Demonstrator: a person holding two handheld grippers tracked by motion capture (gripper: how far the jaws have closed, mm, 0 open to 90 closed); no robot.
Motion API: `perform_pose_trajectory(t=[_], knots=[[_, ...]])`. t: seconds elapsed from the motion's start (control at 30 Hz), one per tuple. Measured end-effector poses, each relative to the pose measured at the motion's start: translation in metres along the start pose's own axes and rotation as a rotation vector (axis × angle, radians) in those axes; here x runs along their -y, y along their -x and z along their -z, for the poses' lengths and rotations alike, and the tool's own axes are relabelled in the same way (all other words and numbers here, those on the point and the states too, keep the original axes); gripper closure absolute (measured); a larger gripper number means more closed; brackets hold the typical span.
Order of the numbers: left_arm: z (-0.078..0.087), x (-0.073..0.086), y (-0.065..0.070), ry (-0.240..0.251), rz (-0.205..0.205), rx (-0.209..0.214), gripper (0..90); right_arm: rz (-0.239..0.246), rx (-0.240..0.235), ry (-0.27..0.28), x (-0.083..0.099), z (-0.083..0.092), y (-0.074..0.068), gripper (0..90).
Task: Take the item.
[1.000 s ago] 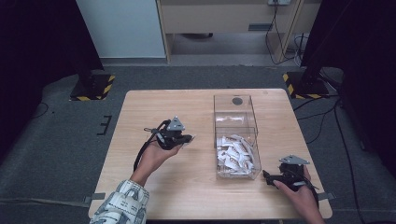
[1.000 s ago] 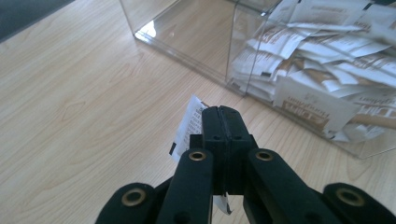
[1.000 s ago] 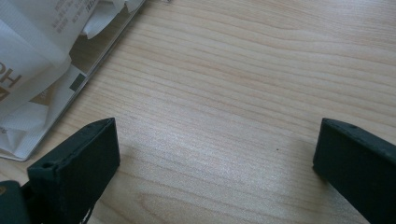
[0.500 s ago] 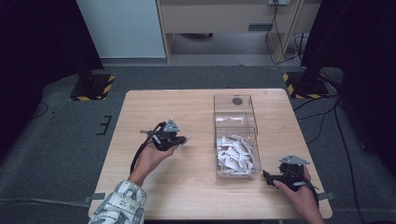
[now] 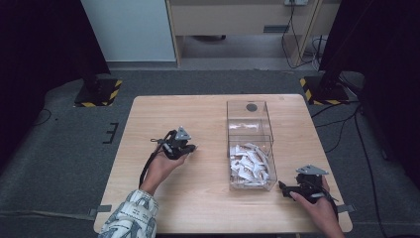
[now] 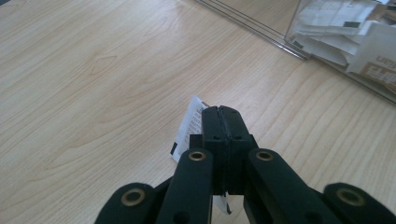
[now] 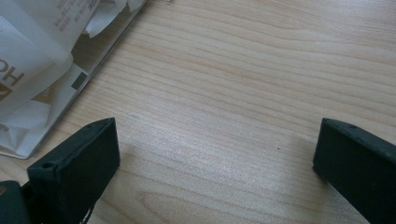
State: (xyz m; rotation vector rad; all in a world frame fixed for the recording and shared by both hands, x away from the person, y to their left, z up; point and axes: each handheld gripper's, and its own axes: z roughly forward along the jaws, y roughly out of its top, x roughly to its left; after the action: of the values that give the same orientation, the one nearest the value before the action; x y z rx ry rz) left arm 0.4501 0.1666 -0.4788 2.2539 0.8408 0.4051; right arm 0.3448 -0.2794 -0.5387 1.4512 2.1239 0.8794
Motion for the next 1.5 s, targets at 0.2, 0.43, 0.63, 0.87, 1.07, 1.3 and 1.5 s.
perform_pose_trajectory(t=[0.2,0.43,0.63,0.87,1.07,1.3,1.5], knots=[[-0.006,0.001,-0.004,0.005,0.005,-0.007,89.6,0.004,0.0,0.003,0.0,0.0,0.0,0.8],[-0.014,-0.003,-0.002,0.027,-0.002,0.0,89.4,0.004,0.0,0.003,0.0,0.0,0.0,0.8],[-0.02,-0.004,0.0,0.031,0.005,-0.004,89.3,0.004,0.0,0.003,0.0,0.0,0.0,0.8],[-0.028,-0.004,0.001,0.014,0.004,-0.007,88.5,0.004,0.0,0.003,0.0,0.0,0.0,0.8],[-0.034,-0.002,0.001,-0.01,-0.003,-0.007,87.8,0.005,-0.001,0.003,0.001,0.0,0.0,0.8],[-0.038,-0.001,0.002,-0.02,-0.004,-0.012,87.4,0.005,-0.001,0.003,0.001,0.0,0.0,0.8],[-0.041,0.003,-0.002,-0.034,0.0,-0.018,86.6,0.005,-0.001,0.003,0.001,0.0,0.0,0.8]])
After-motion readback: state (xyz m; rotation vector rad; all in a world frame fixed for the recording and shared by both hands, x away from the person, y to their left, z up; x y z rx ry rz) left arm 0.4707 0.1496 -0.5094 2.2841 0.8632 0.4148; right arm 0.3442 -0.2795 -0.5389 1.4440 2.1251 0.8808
